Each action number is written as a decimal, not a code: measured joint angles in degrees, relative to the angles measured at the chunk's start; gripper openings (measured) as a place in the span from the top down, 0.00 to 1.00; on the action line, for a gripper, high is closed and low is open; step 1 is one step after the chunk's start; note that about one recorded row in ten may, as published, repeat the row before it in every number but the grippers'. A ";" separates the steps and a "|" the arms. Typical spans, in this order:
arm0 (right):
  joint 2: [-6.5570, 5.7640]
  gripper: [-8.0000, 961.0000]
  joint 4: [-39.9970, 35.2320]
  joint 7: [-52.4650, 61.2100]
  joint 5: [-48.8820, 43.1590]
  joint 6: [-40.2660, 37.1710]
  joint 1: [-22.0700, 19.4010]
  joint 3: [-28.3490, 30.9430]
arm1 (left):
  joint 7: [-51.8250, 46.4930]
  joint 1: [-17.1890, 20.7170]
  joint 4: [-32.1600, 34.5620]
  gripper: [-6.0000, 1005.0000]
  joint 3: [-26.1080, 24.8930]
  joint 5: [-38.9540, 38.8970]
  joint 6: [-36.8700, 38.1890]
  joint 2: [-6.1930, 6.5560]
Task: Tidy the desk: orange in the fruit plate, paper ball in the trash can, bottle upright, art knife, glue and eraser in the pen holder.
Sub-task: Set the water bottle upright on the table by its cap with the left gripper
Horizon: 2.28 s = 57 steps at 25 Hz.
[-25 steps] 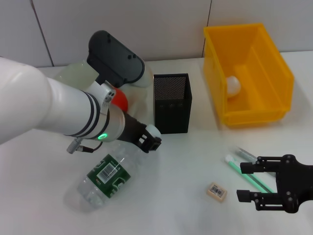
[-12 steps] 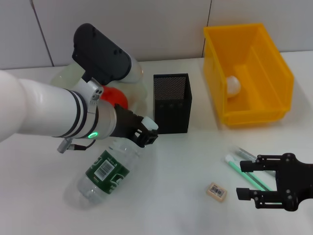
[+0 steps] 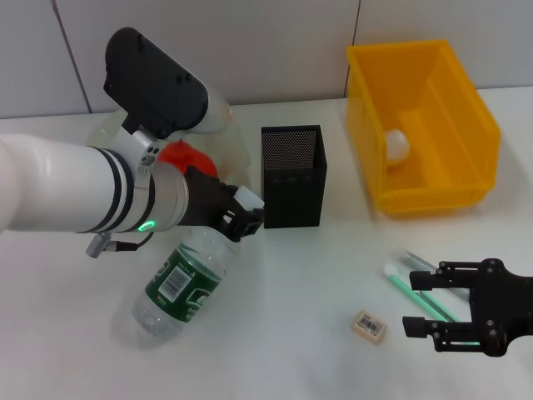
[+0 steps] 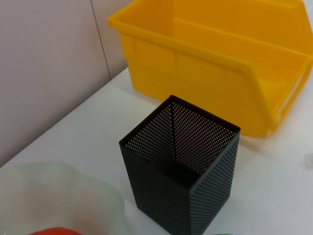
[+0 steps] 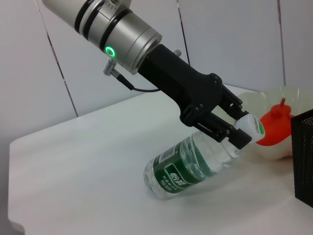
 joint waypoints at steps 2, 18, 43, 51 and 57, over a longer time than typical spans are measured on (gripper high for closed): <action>0.00 0.30 -0.04 0.01 0.00 0.00 0.00 0.04 | 0.00 0.04 0.12 0.56 0.00 0.01 0.05 0.00; 0.00 0.30 -0.15 0.01 0.17 -0.01 0.00 0.07 | 0.01 1.60 3.59 0.56 0.18 -0.45 -0.11 -0.09; -0.07 0.30 -0.14 0.49 0.17 0.61 0.34 0.07 | 0.01 2.85 5.47 0.56 -0.54 -0.56 -2.19 -0.09; -0.09 0.30 -0.14 0.53 0.05 0.61 0.44 0.07 | 0.01 2.85 6.06 0.56 -0.62 -2.65 -2.60 -0.07; -0.09 0.30 -0.15 0.53 -0.08 0.68 0.44 0.07 | 0.01 2.96 6.19 0.56 -0.65 -2.81 -3.12 0.00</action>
